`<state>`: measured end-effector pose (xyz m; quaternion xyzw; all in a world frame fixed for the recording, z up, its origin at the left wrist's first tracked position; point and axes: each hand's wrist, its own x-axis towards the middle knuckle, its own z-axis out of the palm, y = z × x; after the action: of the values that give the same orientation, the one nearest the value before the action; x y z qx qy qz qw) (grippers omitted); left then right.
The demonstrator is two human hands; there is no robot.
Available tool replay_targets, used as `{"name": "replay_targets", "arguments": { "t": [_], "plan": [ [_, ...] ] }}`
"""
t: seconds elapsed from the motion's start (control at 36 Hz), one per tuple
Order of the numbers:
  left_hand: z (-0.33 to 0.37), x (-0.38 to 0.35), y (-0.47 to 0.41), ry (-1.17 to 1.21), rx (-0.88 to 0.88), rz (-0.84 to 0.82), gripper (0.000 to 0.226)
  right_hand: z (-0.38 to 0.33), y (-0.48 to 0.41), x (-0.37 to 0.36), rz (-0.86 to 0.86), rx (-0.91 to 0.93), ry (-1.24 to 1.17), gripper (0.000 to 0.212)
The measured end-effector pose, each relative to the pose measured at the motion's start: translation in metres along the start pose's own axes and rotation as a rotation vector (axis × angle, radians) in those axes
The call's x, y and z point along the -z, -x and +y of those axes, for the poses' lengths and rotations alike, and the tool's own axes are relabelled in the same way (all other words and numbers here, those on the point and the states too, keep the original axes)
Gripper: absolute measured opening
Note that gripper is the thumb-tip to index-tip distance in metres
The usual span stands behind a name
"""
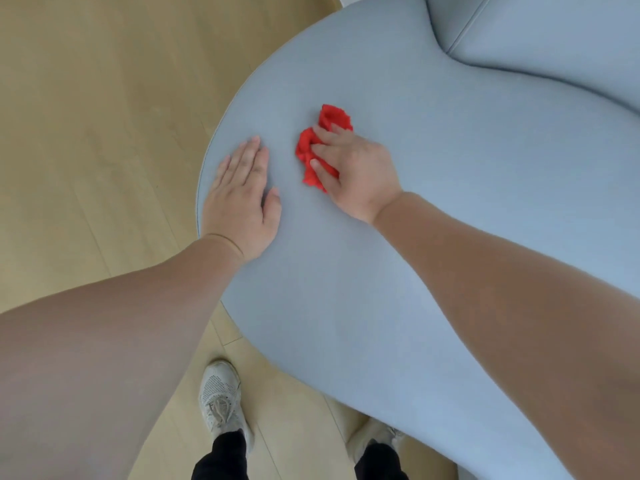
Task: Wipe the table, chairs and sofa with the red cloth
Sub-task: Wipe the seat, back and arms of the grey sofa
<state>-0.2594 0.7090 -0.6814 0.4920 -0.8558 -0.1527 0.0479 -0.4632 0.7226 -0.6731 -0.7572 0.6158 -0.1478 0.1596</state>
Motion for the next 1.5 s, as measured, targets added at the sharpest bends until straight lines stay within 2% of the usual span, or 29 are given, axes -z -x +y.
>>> {"name": "replay_targets", "arguments": {
  "t": [0.25, 0.39, 0.53, 0.67, 0.83, 1.03, 1.11, 1.19, 1.42, 1.5],
  "plan": [
    [-0.053, 0.021, 0.052, -0.043, 0.05, -0.04, 0.067, -0.078, 0.075, -0.037, 0.088, 0.074, -0.018, 0.036],
    [-0.067, 0.023, 0.074, -0.052, 0.096, -0.045, 0.064, -0.124, 0.131, -0.063, 0.059, 0.095, -0.114, 0.029],
    [-0.064, 0.025, 0.078, 0.028, 0.067, -0.022, 0.065, -0.144, 0.154, -0.073, 0.016, 0.165, -0.005, 0.03],
    [-0.075, 0.028, 0.087, 0.05, 0.136, -0.001, 0.065, -0.136, 0.147, -0.073, 0.033, 0.243, 0.08, 0.025],
    [-0.087, 0.035, 0.08, 0.07, 0.092, -0.003, 0.067, -0.126, 0.099, -0.072, 0.133, 0.242, 0.117, 0.021],
    [-0.091, 0.03, 0.047, 0.113, 0.091, 0.016, 0.066, -0.114, 0.075, -0.072, 0.139, 0.287, 0.078, 0.024],
    [-0.091, 0.02, 0.029, 0.141, 0.085, 0.022, 0.064, -0.101, 0.046, -0.07, 0.165, 0.253, 0.082, 0.027],
    [-0.085, 0.008, 0.007, 0.18, 0.041, 0.03, 0.062, -0.086, 0.02, -0.066, 0.198, 0.212, 0.075, 0.027],
    [-0.075, 0.005, -0.051, 0.304, -0.085, 0.038, 0.056, -0.058, 0.0, -0.062, 0.235, 0.259, 0.083, 0.027],
    [-0.075, 0.005, -0.07, 0.369, -0.037, 0.019, 0.058, -0.042, -0.018, -0.056, 0.262, 0.207, 0.104, 0.028]
  ]
}}
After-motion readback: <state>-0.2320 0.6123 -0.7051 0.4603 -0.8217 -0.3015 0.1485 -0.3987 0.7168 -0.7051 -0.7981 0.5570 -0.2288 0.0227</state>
